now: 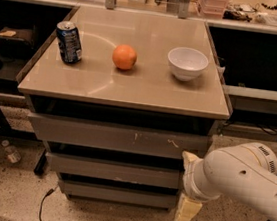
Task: Open middle drawer
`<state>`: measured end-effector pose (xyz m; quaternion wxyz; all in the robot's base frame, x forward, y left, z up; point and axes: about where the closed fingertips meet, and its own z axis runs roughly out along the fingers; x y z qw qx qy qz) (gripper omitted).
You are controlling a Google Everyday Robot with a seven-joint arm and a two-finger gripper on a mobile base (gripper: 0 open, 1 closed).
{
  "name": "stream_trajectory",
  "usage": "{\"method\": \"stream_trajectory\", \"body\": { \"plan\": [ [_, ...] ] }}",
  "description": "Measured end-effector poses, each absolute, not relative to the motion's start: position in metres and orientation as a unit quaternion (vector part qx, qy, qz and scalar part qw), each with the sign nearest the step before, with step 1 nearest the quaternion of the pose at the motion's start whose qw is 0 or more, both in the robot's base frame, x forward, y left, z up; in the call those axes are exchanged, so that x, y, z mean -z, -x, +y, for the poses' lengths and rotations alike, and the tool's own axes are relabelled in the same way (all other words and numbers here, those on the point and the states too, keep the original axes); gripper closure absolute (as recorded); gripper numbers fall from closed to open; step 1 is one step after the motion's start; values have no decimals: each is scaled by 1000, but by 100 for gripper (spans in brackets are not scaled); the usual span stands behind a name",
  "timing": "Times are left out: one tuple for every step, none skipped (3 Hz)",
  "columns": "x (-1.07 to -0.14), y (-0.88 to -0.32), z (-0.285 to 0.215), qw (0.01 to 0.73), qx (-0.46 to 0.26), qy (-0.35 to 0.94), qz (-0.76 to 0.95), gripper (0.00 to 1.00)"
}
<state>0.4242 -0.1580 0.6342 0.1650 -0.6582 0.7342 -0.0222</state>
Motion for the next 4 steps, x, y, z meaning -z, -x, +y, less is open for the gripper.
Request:
{"method": "stream_trajectory", "body": {
  "plan": [
    [-601,-421,-150,175,3,651,738,0],
    [-551,-426,-139,186,-12,643,743,0],
    [-519,-436,-134,193,-14,639,745,0],
    [-498,-447,-129,203,-17,636,744,0]
  ]
}}
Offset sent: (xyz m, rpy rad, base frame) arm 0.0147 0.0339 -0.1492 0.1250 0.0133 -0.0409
